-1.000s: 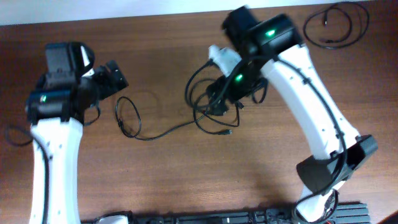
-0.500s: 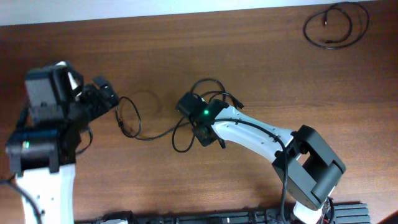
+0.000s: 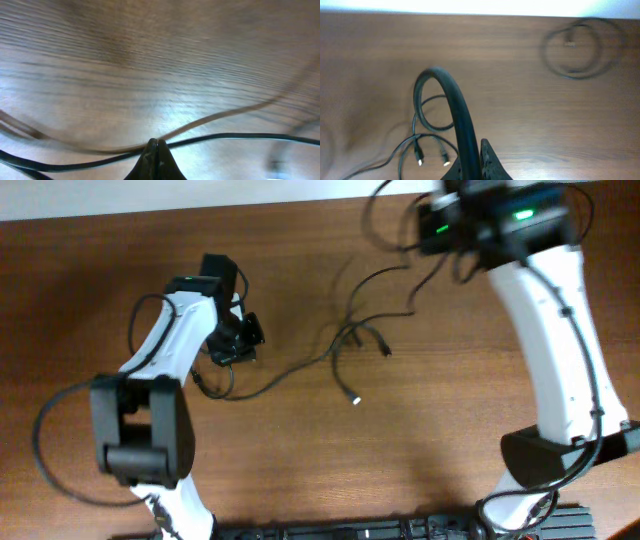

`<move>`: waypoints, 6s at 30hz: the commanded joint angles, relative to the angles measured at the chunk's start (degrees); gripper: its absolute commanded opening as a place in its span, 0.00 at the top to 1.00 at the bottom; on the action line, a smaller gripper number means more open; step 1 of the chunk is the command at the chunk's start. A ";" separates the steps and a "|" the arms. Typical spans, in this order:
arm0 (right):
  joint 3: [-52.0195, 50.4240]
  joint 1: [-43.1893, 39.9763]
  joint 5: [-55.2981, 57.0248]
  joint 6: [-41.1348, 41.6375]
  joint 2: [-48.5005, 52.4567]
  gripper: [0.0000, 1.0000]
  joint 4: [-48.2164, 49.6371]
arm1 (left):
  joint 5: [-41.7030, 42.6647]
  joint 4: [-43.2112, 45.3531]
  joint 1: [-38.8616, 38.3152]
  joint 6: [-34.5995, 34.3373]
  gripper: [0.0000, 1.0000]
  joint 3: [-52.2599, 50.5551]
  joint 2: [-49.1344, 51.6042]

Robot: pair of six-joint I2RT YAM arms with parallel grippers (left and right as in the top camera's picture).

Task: Untangle cables
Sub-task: 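Grasp a second cable with the right gripper and move it to the upper right, then grasp the remaining cable with the right gripper near the center, then carry the last cable to the upper right and release it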

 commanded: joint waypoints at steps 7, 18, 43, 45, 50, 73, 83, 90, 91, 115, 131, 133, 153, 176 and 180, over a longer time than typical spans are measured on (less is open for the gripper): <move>18.78 -28.89 10.01 3.96 -0.92 0.96 -6.38 | -13.46 1.42 0.20 -2.73 1.00 -0.02 8.90; 8.02 -48.57 7.34 7.15 -0.35 0.96 -15.56 | -18.03 2.01 0.04 -5.31 1.00 -0.02 8.90; -16.81 -48.83 -2.75 6.88 3.39 0.01 8.72 | -13.99 -3.34 -0.02 -3.50 0.62 11.34 3.65; -16.41 -44.89 -13.00 6.88 0.50 0.01 6.23 | -13.90 -6.10 -0.02 -3.50 0.27 15.61 -0.07; -19.34 -25.53 -27.61 7.15 0.44 0.01 1.57 | -18.51 -6.19 1.49 -3.56 0.01 18.18 -13.07; -46.53 40.37 -24.22 19.28 17.73 0.66 72.67 | -19.96 -21.84 24.55 -7.21 0.01 18.14 -31.67; -46.53 26.60 -3.82 31.36 3.02 0.96 29.73 | -19.96 -21.84 24.55 -7.21 0.01 18.14 -31.67; -47.06 20.52 -2.34 62.58 4.09 0.01 14.62 | -19.96 -21.84 24.55 -7.21 0.01 18.14 -31.67; -48.92 20.52 -2.84 71.67 4.09 0.02 13.07 | -19.96 -21.84 24.55 -7.21 0.01 18.14 -31.67; -69.37 16.13 10.91 50.10 -7.45 0.01 34.34 | -19.96 -21.86 24.55 -7.21 0.01 18.14 -31.67; -75.76 1.07 -33.33 -6.82 -27.58 0.96 55.91 | -19.96 -21.86 24.55 -7.21 0.01 18.14 -31.67; -75.78 1.09 -49.88 -13.20 -27.45 0.96 56.61 | -19.96 -21.84 24.55 -7.21 0.01 18.14 -31.67; -73.92 41.51 -4.57 22.32 -0.26 0.02 70.38 | -19.96 -21.86 24.55 -7.21 0.01 18.14 -31.67; -60.33 9.20 2.08 -20.33 -6.54 0.96 42.25 | -19.96 -21.86 24.55 -7.21 0.01 18.14 -31.67; -60.35 -11.15 -0.48 -34.01 -3.61 0.96 48.52 | -19.96 -21.86 24.55 -7.21 0.01 18.14 -31.67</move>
